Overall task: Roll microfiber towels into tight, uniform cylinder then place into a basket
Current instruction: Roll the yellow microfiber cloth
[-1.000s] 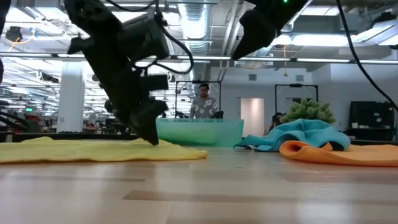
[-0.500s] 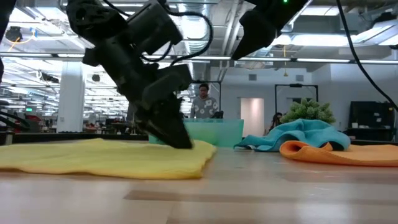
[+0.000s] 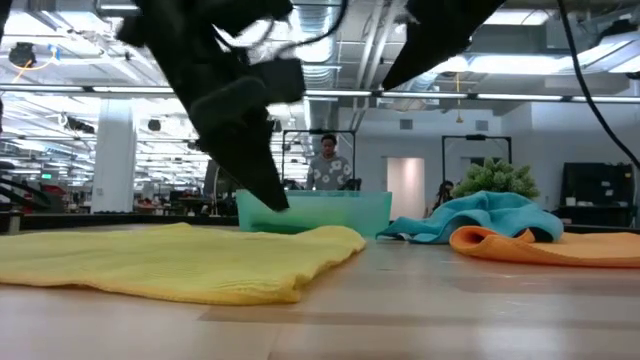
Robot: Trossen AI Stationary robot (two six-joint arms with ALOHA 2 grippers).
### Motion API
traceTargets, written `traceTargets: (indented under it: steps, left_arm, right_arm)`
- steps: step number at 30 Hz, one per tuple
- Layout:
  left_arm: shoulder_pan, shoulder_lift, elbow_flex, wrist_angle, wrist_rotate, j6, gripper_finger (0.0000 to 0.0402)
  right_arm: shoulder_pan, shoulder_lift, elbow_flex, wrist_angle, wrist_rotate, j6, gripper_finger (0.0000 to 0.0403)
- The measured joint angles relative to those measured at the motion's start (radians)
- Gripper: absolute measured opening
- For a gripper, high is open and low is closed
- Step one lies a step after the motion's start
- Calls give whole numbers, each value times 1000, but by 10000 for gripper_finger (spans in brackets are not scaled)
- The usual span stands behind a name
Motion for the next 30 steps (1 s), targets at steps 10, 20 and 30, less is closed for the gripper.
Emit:
traceTargets:
  steps: [10,20,30]
  left_arm:
    - [-296,-120,-10,-384,-181,-303,180]
    - [-639,-118,-10,-486,-208,-543,180]
    - [-751,-117,-90,-470,-252,-660,180]
  right_arm:
    - [146,0,-57,159,-58,3,133]
    - [163,1,-57,322,-298,12,139]
    - [160,183,-50,510,-420,-132,141]
